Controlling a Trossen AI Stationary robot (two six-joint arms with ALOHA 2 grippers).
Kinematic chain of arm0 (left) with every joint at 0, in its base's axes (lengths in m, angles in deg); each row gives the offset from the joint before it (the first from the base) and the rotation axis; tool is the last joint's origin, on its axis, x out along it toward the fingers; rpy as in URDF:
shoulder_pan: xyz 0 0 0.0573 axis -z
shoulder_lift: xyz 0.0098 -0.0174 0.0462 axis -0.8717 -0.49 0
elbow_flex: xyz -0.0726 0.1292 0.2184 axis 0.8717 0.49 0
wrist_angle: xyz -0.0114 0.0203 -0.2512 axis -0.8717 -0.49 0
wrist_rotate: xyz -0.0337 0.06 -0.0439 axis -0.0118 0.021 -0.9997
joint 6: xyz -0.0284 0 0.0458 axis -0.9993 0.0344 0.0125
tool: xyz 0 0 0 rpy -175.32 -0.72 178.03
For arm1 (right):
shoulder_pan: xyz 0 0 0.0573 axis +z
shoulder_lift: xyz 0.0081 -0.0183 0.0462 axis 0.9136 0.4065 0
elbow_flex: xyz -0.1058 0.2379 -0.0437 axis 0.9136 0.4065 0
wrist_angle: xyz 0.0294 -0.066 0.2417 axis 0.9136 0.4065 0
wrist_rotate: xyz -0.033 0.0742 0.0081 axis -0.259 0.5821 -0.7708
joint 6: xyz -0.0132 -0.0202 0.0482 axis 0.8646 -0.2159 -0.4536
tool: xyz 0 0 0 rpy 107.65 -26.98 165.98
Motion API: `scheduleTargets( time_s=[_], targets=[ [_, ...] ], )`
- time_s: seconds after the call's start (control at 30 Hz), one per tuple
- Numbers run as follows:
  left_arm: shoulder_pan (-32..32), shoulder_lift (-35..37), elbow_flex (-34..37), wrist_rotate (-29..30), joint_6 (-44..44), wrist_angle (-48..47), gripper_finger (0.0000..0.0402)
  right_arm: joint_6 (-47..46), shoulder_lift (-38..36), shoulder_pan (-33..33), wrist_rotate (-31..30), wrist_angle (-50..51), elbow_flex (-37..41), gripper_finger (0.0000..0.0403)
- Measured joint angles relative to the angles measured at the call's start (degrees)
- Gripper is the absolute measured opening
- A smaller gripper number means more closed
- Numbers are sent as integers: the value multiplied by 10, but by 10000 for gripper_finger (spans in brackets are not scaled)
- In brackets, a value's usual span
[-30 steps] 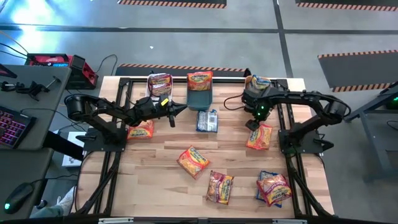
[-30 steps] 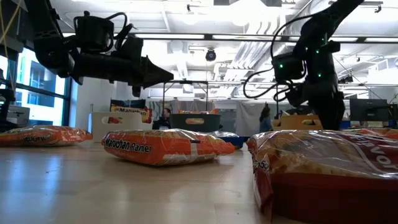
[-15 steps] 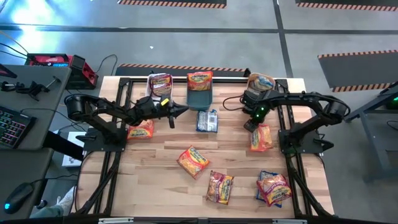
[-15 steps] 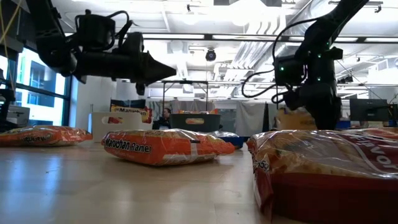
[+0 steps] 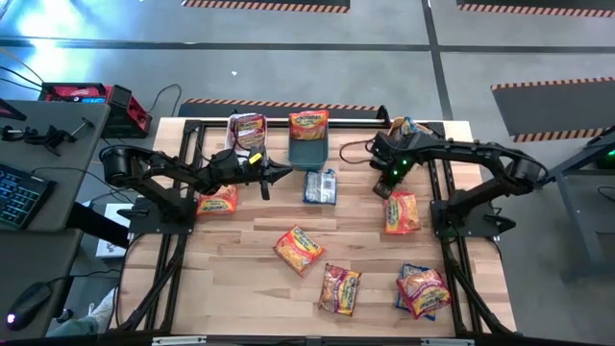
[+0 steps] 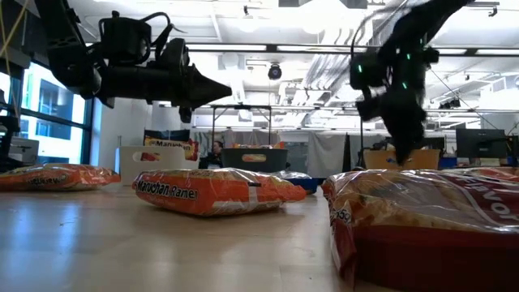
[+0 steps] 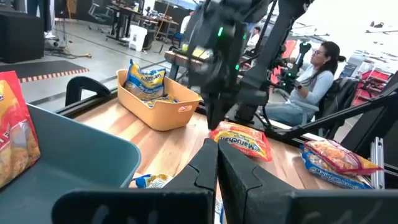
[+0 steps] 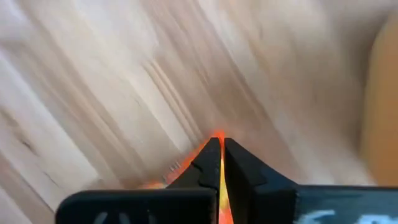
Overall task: Sort Maruchan noodles
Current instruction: Put the orange noodle pack into the blue bin
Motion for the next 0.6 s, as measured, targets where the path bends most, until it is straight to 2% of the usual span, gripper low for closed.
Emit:
scheduleTargets(
  time_s=[0.13, 0.23, 0.37, 0.5, 0.6],
  targets=[
    [0, 0, 0, 2, -10, 0, 1, 0, -35, 17, 12, 7, -40, 2],
    [0, 0, 0, 2, -14, -9, 3, -22, -53, 34, 8, 77, -52, 8],
    [0, 0, 0, 1, -14, -26, 14, -103, -53, 52, 0, 181, -38, 50],
    [0, 0, 0, 1, -13, -34, 25, -204, -53, 73, -62, 252, -14, 111],
    [0, 0, 0, 1, 5, -34, 25, -239, -53, 83, -120, 292, 15, 124]
  ],
)
